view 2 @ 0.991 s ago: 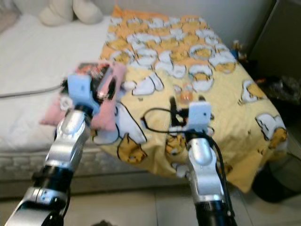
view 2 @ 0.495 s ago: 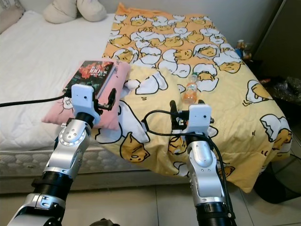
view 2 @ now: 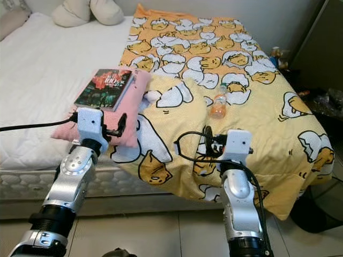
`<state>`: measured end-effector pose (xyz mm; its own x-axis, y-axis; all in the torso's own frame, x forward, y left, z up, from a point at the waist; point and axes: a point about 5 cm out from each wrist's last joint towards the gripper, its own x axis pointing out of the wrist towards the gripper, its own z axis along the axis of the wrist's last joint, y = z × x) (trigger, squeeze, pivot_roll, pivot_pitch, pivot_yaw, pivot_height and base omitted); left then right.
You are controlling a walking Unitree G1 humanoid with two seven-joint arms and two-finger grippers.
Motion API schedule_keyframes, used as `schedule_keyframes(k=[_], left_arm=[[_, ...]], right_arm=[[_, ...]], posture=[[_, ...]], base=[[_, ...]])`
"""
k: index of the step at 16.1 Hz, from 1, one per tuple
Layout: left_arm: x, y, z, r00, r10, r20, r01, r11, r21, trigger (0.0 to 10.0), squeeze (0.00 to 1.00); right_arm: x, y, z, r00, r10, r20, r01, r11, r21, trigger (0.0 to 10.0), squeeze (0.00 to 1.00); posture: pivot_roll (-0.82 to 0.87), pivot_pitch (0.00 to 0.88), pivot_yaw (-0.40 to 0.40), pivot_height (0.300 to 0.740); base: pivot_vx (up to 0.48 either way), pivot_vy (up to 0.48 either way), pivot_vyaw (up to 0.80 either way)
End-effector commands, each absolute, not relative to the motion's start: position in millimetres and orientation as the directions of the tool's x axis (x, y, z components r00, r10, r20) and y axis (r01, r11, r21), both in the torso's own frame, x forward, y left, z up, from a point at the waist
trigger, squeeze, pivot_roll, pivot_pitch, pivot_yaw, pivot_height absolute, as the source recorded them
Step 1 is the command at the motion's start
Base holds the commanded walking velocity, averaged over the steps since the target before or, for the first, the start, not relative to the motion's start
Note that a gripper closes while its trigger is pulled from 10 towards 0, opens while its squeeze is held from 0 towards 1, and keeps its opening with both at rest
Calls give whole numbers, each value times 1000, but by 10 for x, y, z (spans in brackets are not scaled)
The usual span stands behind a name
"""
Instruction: Clean up the room
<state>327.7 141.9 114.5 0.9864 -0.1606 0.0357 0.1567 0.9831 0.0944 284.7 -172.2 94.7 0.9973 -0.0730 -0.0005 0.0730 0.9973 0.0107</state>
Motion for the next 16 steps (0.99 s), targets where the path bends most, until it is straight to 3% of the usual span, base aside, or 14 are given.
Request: schedule_keyframes(k=[1,11,14,16], left_arm=[[3296,1395,1190,985,-167,48,161,982,103,10000,0],[3346,1300,1200,984,-170,55,164,981,102,10000,0],[3376,1224,1184,975,-220,27,216,970,110,10000,0],[3429,1222,1247,977,-207,43,204,976,72,10000,0]], right_arm=[[2867,-1713,970,997,-75,10,75,997,16,10000,0],[2873,-1702,974,997,-76,29,76,997,-9,10000,0],[2874,-1687,960,997,-70,22,71,997,-22,10000,0],[2875,-1678,957,997,-68,22,68,998,-15,10000,0]], posture=[[18,0,-10,740],[-17,0,4,740],[-19,0,6,740],[-23,0,8,740]], base=[[0,0,0],[0,-459,0],[0,0,0],[480,0,-734]])
